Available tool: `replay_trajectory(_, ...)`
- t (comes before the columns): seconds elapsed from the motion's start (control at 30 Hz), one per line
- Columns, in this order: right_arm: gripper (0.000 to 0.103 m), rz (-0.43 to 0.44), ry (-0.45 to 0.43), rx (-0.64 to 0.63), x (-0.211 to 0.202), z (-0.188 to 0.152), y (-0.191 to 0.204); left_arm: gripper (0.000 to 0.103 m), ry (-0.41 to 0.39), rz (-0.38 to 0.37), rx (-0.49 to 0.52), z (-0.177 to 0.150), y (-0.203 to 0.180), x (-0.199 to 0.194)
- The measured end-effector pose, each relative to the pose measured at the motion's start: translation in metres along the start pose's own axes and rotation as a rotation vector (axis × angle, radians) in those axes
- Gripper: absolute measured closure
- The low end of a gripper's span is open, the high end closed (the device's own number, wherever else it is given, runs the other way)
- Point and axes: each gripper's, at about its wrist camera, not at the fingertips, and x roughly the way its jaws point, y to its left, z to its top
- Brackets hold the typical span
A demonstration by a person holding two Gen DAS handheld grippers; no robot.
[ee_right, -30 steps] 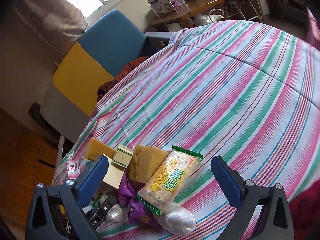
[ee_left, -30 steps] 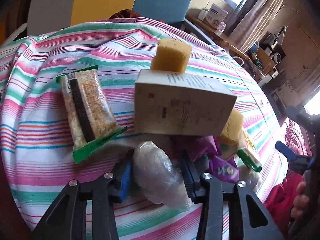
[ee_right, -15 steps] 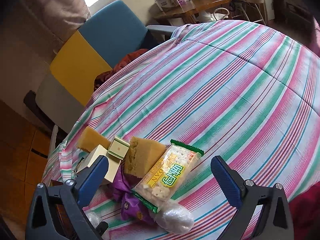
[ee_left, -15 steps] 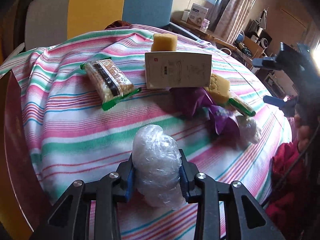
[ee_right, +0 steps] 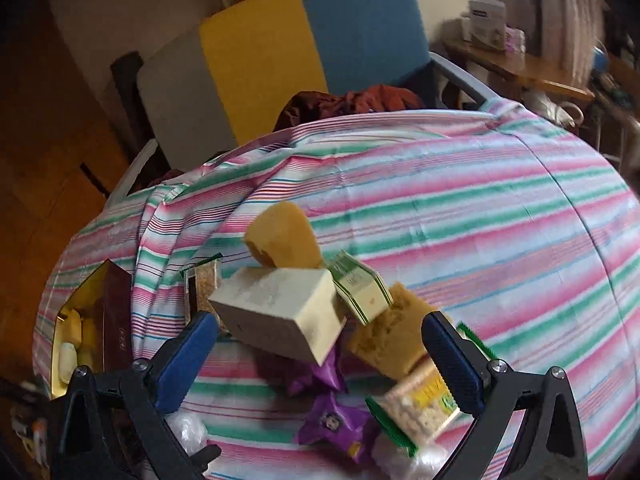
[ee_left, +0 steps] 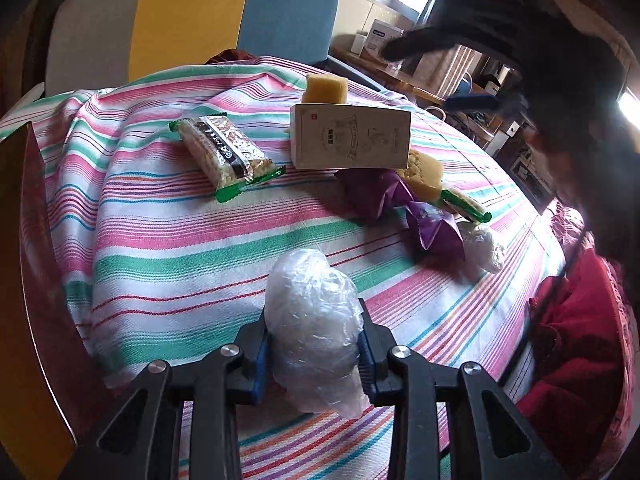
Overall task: Organize objects
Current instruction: 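Grasp the plastic-wrapped bundle with the left gripper and lift it, then grasp the white medicine box with the right gripper and lift it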
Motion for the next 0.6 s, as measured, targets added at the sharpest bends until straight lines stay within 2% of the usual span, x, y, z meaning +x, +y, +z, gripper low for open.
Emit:
replay_trajectory(0.13, 0.000, -0.038, 0.099, -0.129, 0.040, 0.033, 0.033, 0.069, -0.007, -0.015, -0.006, -0.002, 0.003, -0.001)
replay_trajectory(0.27, 0.000, -0.063, 0.221, -0.165, 0.081, 0.044, 0.043, 0.069, -0.009, -0.040, -0.022, -0.002, 0.008, -0.001)
replay_trajectory(0.33, 0.000, -0.003, 0.297, -0.136, 0.092, 0.039, 0.043, 0.069, -0.011, -0.052, -0.030, -0.002, 0.009, -0.001)
replay_trajectory(0.4, 0.000, 0.136, 0.358, -0.092, 0.086, 0.027, 0.047, 0.068, -0.015, -0.059, -0.039, -0.003, 0.011, -0.001)
replay_trajectory(0.47, 0.000, 0.249, 0.378, -0.086, 0.071, 0.015, 0.054, 0.068, -0.019, -0.063, -0.045, -0.003, 0.011, -0.001)
replay_trajectory(0.53, 0.000, 0.274, 0.375, -0.090, 0.056, 0.006, 0.057, 0.068, -0.020, -0.067, -0.052, -0.003, 0.012, -0.002)
replay_trajectory(0.6, 0.000, 0.247, 0.353, -0.098, 0.045, 0.000, 0.055, 0.068, -0.018, -0.067, -0.056, -0.003, 0.012, -0.002)
